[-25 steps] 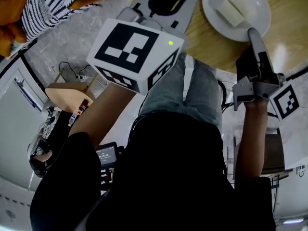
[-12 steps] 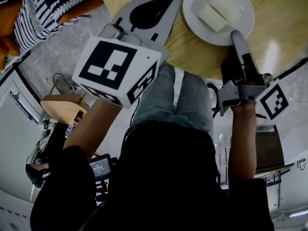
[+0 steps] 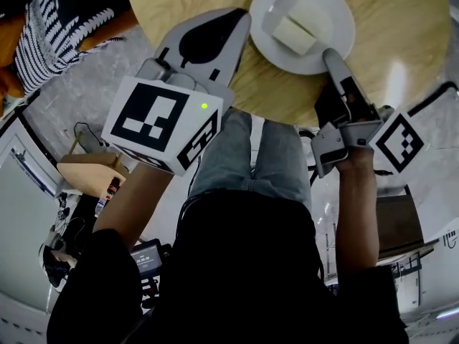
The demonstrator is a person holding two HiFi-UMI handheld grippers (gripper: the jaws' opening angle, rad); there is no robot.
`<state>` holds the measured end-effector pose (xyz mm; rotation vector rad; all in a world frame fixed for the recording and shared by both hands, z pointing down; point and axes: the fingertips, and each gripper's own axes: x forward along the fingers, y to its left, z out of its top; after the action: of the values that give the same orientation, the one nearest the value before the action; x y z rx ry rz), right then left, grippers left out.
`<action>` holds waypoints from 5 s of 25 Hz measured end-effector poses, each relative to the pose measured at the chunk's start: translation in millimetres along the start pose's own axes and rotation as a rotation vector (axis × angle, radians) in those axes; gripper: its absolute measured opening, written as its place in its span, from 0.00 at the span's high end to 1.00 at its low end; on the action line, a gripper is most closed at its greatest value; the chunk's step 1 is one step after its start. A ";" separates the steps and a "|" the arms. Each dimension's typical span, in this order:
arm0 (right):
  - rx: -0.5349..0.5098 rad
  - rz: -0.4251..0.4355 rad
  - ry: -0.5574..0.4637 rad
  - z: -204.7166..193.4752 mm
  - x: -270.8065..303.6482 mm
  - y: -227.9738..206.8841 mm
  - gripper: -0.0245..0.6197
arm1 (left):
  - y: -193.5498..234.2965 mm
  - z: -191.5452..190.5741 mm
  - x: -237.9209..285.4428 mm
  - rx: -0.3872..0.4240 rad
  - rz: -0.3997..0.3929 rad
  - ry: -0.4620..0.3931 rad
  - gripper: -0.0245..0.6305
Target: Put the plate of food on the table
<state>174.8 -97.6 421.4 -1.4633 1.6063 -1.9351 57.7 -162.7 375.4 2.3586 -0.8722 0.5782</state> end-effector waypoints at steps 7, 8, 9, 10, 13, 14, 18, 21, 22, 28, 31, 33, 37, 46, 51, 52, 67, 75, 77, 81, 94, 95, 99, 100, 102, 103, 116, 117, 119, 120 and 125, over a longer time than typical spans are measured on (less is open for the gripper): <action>-0.093 0.169 0.106 -7.2 7.0 16.2 0.81 | 16.1 -4.2 -1.9 -0.005 0.017 0.003 0.95; -0.120 0.191 0.131 -8.7 7.8 18.1 0.78 | 17.9 -4.9 -0.6 -0.008 0.019 0.004 0.95; -0.154 0.205 0.163 -11.1 8.2 19.7 0.75 | 19.2 -5.3 0.1 -0.010 0.021 0.005 0.95; -0.195 0.214 0.199 -14.1 8.3 21.0 0.73 | 20.3 -5.5 0.4 -0.012 0.022 0.006 0.95; -0.353 0.191 0.305 -25.5 9.9 22.9 0.69 | 23.7 -6.6 -1.0 -0.015 0.021 0.006 0.95; -0.423 0.162 0.339 -30.5 10.8 21.7 0.69 | 24.7 -7.9 -2.5 -0.015 0.019 0.007 0.95; -0.718 0.023 0.465 -46.9 12.6 5.0 0.69 | 24.0 -15.4 -2.0 -0.017 0.014 0.008 0.95; -0.812 -0.016 0.506 -44.8 9.6 -2.4 0.69 | 19.4 -15.4 2.3 -0.017 0.011 0.007 0.95; -0.829 -0.025 0.514 -43.6 8.5 -2.0 0.69 | 18.5 -13.7 1.7 -0.016 0.011 0.006 0.95; -0.923 -0.100 0.540 -47.2 9.4 -3.5 0.69 | 19.7 -10.1 -8.2 -0.008 0.011 -0.005 0.95; -0.971 -0.147 0.562 -49.4 8.7 -11.9 0.69 | 15.8 -10.4 -8.8 0.000 0.007 -0.012 0.95; -1.005 -0.178 0.576 -46.1 9.3 -18.5 0.69 | 13.5 -7.4 -4.8 0.007 0.006 -0.017 0.95; -1.037 -0.218 0.596 -45.4 6.9 -20.3 0.69 | 9.6 3.1 -9.4 0.017 0.003 -0.025 0.95; -0.947 -0.143 0.594 -46.5 5.4 -19.2 0.69 | -1.5 11.8 -19.0 0.045 -0.011 -0.038 0.95; -1.012 -0.166 0.610 -46.1 5.7 -22.0 0.69 | -7.6 14.1 -20.0 0.056 -0.015 -0.036 0.95; -1.044 -0.182 0.618 -46.5 5.7 -23.5 0.69 | -9.2 14.9 -20.0 0.058 -0.016 -0.036 0.95; -1.138 -0.322 0.583 -42.9 9.3 -31.0 0.83 | -18.3 33.9 -32.8 0.086 -0.016 -0.057 0.95; -1.202 -0.423 0.559 -33.3 12.2 -35.7 0.94 | -24.9 57.6 -47.9 0.111 -0.015 -0.083 0.95; -1.240 -0.440 0.558 -31.8 16.5 -39.1 0.94 | -23.2 62.4 -49.9 0.117 -0.008 -0.093 0.95; -1.347 -0.469 0.590 -34.9 23.6 -48.1 0.94 | -23.0 64.5 -54.2 0.117 0.002 -0.108 0.95; -1.311 -0.556 0.684 -43.4 -1.5 -47.0 0.94 | -42.1 106.5 -109.5 0.137 0.050 -0.174 0.95; -1.308 -0.564 0.684 -44.2 -3.4 -46.4 0.94 | -44.3 111.2 -114.4 0.143 0.053 -0.184 0.95; -1.340 -0.617 0.670 -40.5 -7.3 -39.1 0.94 | -48.6 128.8 -131.8 0.163 0.063 -0.215 0.95; -1.371 -0.601 0.647 -39.2 -3.3 -33.9 0.94 | -49.4 132.3 -134.3 0.165 0.063 -0.223 0.95; -1.423 -0.571 0.600 -36.8 4.9 -27.4 0.94 | -51.5 138.5 -136.4 0.173 0.057 -0.239 0.95; -1.431 -0.581 0.592 -35.8 4.8 -29.2 0.94 | -52.8 140.5 -137.3 0.181 0.054 -0.245 0.95; -1.320 -0.277 0.180 3.8 -43.4 99.2 0.95 | -64.5 153.3 -154.8 0.210 0.071 -0.298 0.95; -1.313 -0.243 0.115 9.8 -50.8 120.6 0.95 | -65.3 156.5 -155.7 0.214 0.070 -0.305 0.95; -1.281 -0.179 -0.005 19.8 -64.9 159.2 0.95 | -67.6 162.2 -156.6 0.226 0.066 -0.316 0.95; -1.254 -0.146 -0.056 23.0 -71.2 175.8 0.95 | -68.6 164.1 -156.4 0.232 0.064 -0.318 0.95; -1.194 -0.017 -0.250 29.1 -99.8 237.0 0.95 | -74.0 172.9 -156.0 0.237 0.049 -0.332 0.95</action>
<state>151.4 -133.5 166.2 -1.9034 2.7456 -0.6033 34.4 -153.6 132.3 2.7049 -1.0577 0.3265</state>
